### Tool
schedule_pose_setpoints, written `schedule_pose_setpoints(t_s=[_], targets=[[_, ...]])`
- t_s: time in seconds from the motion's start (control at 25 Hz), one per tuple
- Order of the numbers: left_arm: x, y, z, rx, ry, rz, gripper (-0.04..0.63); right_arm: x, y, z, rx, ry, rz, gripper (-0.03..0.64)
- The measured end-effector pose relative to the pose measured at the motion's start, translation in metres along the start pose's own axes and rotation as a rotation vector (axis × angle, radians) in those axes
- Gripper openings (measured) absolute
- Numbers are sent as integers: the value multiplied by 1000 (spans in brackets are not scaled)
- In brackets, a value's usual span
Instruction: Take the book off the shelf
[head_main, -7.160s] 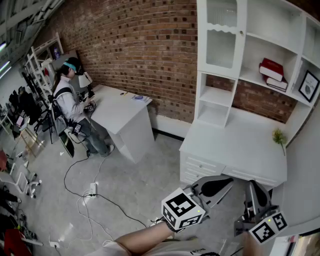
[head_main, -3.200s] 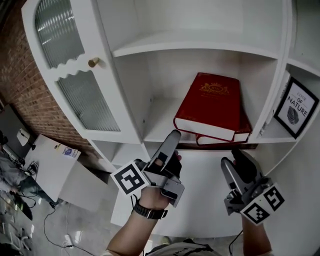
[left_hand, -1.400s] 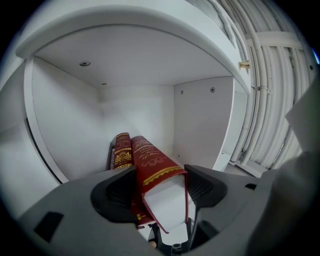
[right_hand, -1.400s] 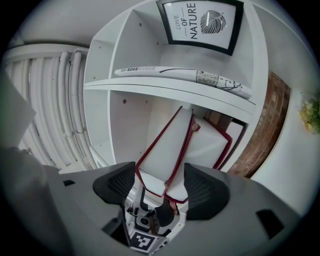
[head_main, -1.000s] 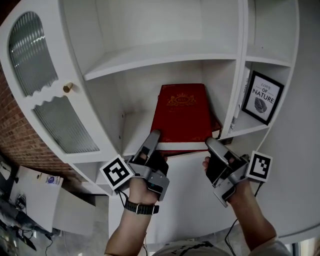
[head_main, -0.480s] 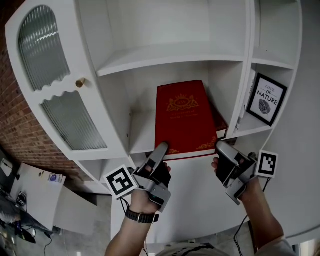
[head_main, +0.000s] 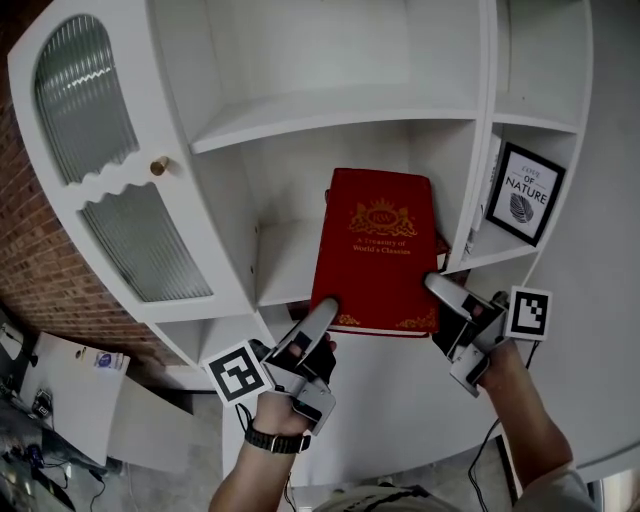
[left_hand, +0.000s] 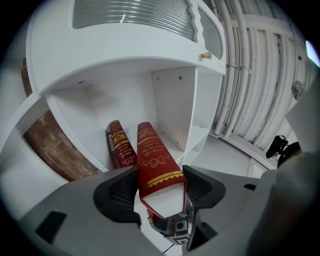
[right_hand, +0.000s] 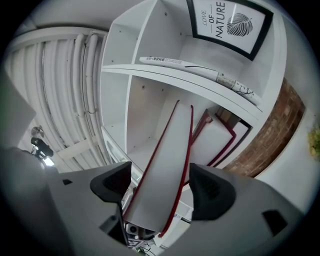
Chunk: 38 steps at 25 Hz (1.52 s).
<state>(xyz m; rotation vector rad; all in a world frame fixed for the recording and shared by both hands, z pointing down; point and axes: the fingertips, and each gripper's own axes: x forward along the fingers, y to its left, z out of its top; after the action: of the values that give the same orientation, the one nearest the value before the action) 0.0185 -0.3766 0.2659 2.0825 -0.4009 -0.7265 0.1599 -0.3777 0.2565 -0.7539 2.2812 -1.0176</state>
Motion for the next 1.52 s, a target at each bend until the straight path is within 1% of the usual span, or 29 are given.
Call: schedule_pose_setpoints(t_s=[0.12, 0.24, 0.32, 0.4, 0.44, 0.48, 0.52, 0.64, 0.76, 0.92, 1.0, 1.16, 1.52], targets=[[-2, 3, -4, -13, 6, -7, 284, -1, -12, -4, 34, -15, -9, 339], [-8, 6, -6, 3, 37, -15, 284, 3, -15, -8, 46, 2, 24, 342], [-11, 9, -10, 12, 68, -30, 282, 10, -11, -12, 57, 54, 80, 342], [-14, 9, -17, 26, 98, -42, 283, 16, -1, -22, 70, 136, 160, 341], [-14, 7, -20, 38, 111, -46, 282, 18, 4, -29, 68, 174, 187, 341], [-15, 6, -23, 49, 121, -49, 282, 19, 7, -35, 61, 198, 192, 341], [-16, 5, -25, 59, 127, -50, 284, 19, 8, -40, 51, 202, 179, 339], [-20, 4, -28, 75, 132, -49, 284, 15, 7, -45, 40, 171, 149, 325], [-26, 5, -31, 108, 132, -46, 284, 13, 10, -48, 30, 154, 162, 318], [-32, 4, -32, 214, 144, -55, 285, 10, 12, -53, 17, 153, 181, 311], [-38, 3, -34, 236, 145, -72, 285, 8, 13, -61, -3, 158, 184, 310], [-54, 4, -44, 260, 169, -94, 285, 2, 17, -77, -42, 159, 186, 310], [-94, 7, -65, 248, 227, -113, 285, -16, 21, -116, -96, 121, 127, 310]])
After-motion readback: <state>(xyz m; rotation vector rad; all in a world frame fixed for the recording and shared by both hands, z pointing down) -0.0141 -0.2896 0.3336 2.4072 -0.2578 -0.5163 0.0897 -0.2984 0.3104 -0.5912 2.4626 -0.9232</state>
